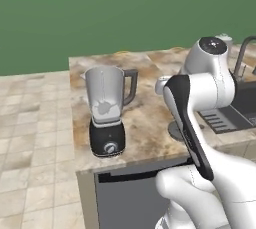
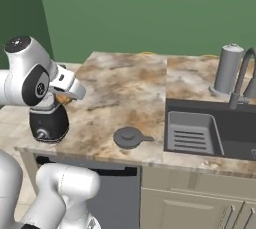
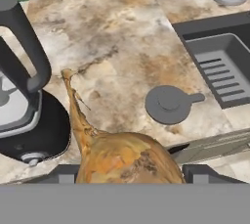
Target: Grab the garlic and onion from the fridge, place them in the blender, close the lid, and turn on the blender to create a marinade.
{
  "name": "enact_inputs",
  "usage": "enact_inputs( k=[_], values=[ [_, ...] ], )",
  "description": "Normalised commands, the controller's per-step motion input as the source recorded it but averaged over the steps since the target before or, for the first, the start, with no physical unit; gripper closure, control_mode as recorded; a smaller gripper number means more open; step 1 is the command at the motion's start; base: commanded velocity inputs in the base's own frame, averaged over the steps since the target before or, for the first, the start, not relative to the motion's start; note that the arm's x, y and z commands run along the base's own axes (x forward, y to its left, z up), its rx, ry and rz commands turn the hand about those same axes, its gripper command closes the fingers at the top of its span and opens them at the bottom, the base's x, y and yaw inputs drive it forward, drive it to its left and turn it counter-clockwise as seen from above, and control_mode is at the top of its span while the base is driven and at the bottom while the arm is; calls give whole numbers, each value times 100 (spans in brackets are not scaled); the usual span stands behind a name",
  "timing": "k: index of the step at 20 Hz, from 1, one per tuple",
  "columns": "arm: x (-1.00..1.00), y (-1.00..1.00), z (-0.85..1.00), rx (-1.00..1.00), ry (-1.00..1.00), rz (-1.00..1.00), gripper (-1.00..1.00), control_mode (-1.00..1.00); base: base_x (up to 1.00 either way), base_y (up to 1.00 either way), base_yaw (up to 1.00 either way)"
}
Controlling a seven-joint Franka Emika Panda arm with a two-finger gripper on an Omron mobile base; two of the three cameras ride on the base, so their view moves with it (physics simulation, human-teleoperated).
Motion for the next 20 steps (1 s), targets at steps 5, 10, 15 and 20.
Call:
enact_inputs(
  k=[5,10,15,20],
  values=[
    [0,0,0,0,0,0,100,100,49,-12,0],
    [0,0,0,0,0,0,100,100,18,-16,0],
    [0,0,0,0,0,0,100,100,0,-18,1],
    [-6,0,3,2,-4,1,100,-100,-6,-6,3]
  ],
)
